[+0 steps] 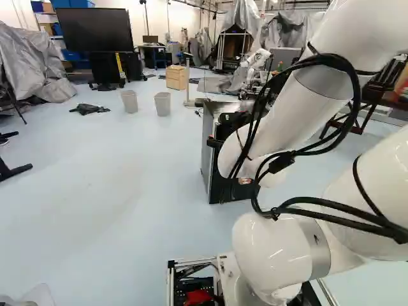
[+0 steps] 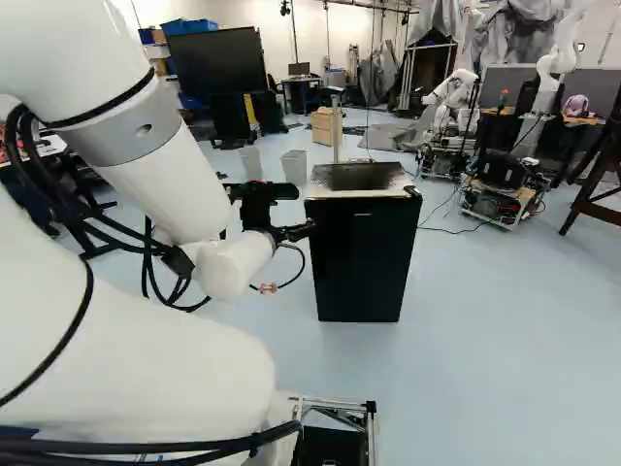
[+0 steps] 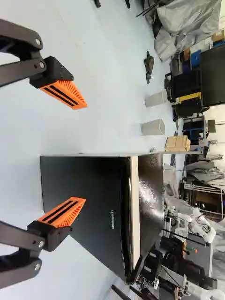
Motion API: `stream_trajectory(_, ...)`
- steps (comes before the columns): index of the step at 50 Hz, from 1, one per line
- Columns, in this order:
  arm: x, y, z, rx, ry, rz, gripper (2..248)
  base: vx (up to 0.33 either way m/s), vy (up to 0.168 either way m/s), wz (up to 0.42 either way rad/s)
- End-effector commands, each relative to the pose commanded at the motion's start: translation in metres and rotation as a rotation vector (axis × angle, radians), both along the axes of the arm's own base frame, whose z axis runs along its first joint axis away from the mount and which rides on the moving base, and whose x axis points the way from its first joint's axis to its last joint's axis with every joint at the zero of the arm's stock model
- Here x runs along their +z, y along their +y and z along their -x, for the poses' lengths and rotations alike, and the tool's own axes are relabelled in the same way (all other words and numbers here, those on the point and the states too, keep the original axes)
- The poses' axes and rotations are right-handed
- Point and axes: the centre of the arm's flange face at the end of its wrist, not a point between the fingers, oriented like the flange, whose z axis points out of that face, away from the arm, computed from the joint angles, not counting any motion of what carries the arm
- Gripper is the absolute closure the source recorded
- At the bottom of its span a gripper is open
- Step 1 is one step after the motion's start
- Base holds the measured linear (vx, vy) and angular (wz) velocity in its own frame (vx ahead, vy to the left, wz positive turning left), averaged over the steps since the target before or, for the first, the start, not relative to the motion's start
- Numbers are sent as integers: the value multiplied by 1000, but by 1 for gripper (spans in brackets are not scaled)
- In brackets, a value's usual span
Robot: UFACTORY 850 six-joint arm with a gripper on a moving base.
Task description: Grab a drink from the fridge
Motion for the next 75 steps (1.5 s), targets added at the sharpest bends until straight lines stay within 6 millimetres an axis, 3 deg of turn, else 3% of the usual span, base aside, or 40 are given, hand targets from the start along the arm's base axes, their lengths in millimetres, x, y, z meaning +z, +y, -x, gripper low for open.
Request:
stream_trajectory(17, 0, 0, 0, 0, 0, 0, 3, 62, 85, -14)
stream_trajectory(37, 0, 1, -1, -3, 1, -3, 3, 1, 3, 0)
stream_trajectory(75, 7, 22, -30, -120, -25, -92, 3, 0, 0, 0)
